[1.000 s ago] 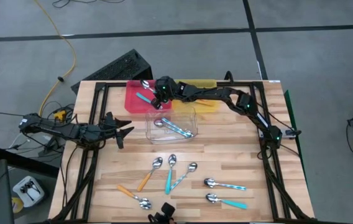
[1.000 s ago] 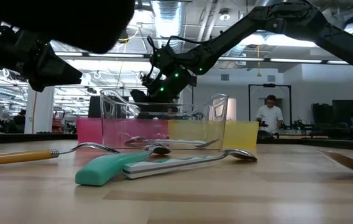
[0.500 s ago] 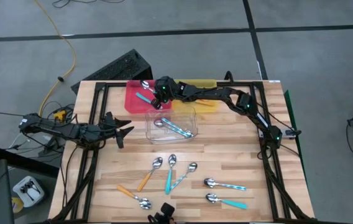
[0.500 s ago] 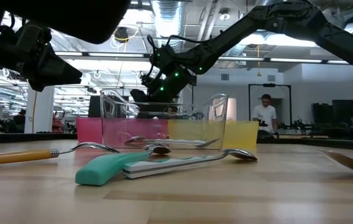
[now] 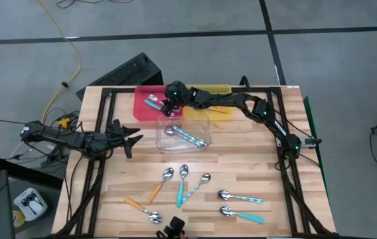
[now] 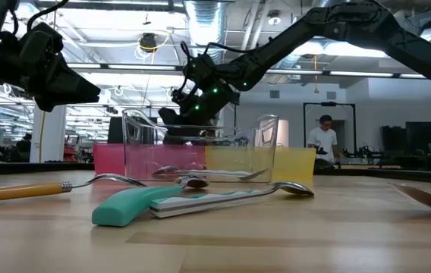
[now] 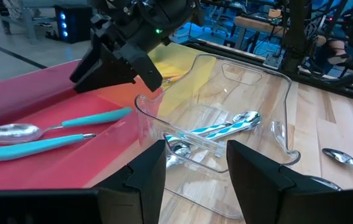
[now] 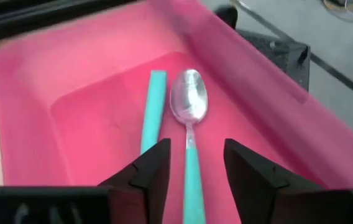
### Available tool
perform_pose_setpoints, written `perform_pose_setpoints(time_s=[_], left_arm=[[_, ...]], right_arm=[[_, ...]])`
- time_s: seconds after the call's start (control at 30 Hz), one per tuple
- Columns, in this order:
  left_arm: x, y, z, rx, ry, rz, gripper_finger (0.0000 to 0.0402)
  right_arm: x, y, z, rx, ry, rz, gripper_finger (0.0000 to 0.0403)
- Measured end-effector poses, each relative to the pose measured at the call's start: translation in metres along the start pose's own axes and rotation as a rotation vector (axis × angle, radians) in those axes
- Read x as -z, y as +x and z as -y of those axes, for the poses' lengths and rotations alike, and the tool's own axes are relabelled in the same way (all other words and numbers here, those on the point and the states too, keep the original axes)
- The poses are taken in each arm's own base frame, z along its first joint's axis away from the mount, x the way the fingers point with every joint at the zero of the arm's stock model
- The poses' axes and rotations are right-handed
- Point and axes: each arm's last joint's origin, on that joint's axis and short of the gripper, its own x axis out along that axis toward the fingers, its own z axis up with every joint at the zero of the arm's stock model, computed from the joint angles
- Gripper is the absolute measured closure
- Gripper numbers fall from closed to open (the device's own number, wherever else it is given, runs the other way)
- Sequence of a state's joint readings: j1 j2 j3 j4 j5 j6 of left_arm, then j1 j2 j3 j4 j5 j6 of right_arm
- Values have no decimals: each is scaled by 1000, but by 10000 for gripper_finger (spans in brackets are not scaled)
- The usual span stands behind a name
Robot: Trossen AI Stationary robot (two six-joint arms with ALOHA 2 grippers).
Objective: Sort silverware by color (type)
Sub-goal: Put the green patterned spoon into the transparent bin
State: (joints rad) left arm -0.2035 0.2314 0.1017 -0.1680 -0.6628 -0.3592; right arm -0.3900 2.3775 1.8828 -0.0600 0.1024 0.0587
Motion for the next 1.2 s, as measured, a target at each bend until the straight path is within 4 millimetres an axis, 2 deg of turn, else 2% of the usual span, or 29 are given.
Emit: perform_pose_setpoints(time_s=[0.17,0.37,0.57,0.77,0.97,1.2], left_arm=[[0,0,0,0,-1,0,248],[0,0,0,0,-1,0,248],[0,0,0,1,-2,0,248],[0,0,0,1,-2,0,248],[0,0,0,1,-2,0,248],[0,0,0,11,-30,-4,248]], right_arm=[[-15,-11,-1,-8,-5,57,229],[-45,-42,0,-9,-27,107,233],[-84,-104,-2,-28,-90,122,233],[-103,-173,-13,-55,-178,44,233],[-102,-235,-35,-108,-183,-83,233],[-78,-296,-79,-199,-151,-304,234]])
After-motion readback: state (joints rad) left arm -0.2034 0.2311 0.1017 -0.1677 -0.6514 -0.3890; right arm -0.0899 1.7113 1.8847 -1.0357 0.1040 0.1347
